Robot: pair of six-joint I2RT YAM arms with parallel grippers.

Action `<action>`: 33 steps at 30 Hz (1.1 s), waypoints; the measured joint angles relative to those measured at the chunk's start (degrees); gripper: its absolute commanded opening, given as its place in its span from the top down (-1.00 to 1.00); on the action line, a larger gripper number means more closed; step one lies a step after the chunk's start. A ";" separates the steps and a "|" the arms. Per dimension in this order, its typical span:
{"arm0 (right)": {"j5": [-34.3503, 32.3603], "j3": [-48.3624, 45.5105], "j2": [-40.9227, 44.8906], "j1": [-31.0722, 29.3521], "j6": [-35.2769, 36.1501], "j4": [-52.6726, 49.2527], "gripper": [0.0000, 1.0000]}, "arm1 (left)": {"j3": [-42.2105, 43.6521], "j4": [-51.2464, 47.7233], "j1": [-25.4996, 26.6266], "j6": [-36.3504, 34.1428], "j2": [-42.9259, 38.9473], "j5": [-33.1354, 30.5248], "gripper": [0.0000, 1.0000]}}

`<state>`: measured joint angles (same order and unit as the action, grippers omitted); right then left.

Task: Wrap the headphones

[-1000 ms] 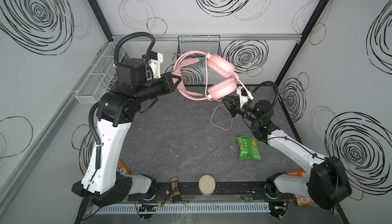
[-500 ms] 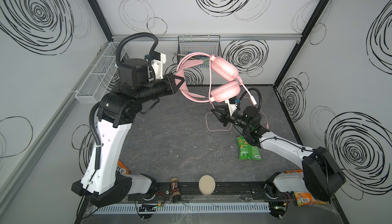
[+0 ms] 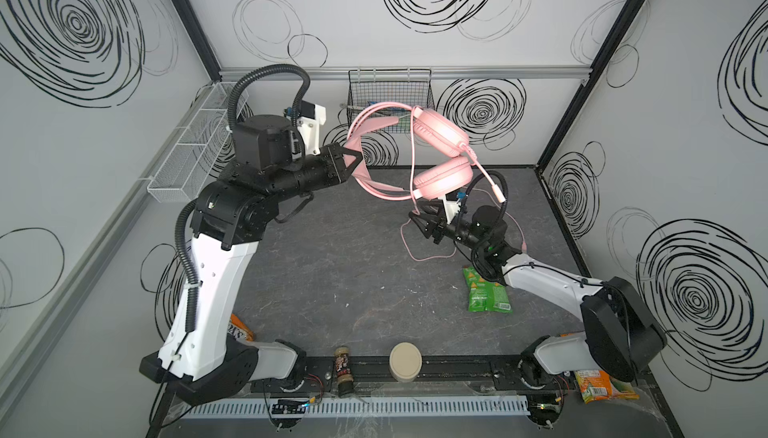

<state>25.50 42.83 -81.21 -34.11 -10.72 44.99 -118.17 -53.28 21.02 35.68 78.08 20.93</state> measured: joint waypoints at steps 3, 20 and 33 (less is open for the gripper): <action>0.35 0.61 -1.51 -0.07 0.04 0.07 0.01 | 0.87 0.59 0.00 0.52 -0.17 0.11 1.00; 2.71 2.99 -7.74 -0.07 -0.83 1.40 0.24 | 1.29 0.83 0.00 1.38 -0.59 0.76 1.00; 4.15 2.99 -10.69 0.48 -1.70 1.99 0.37 | 1.66 2.73 -0.02 1.97 -0.85 1.18 1.00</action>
<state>29.65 45.82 -91.90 -33.63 -12.43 46.98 -116.51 -50.54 20.99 37.65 77.23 22.11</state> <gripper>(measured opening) 0.313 0.092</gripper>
